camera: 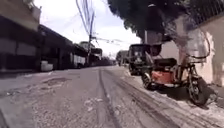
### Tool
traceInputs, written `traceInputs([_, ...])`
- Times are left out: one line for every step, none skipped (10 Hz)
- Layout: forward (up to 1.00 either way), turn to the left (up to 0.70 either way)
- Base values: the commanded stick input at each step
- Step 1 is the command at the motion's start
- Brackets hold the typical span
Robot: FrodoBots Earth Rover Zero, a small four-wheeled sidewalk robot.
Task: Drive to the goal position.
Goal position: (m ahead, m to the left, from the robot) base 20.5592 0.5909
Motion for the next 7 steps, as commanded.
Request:
traceInputs([0.7, 0.01])
traceInputs([0.7, 0.01])
traceInputs([0.7, 0.01])
traceInputs([0.7, 0.01])
traceInputs([0.7, 0.01])
traceInputs([0.7, 0.01])
traceInputs([0.7, 0.01])
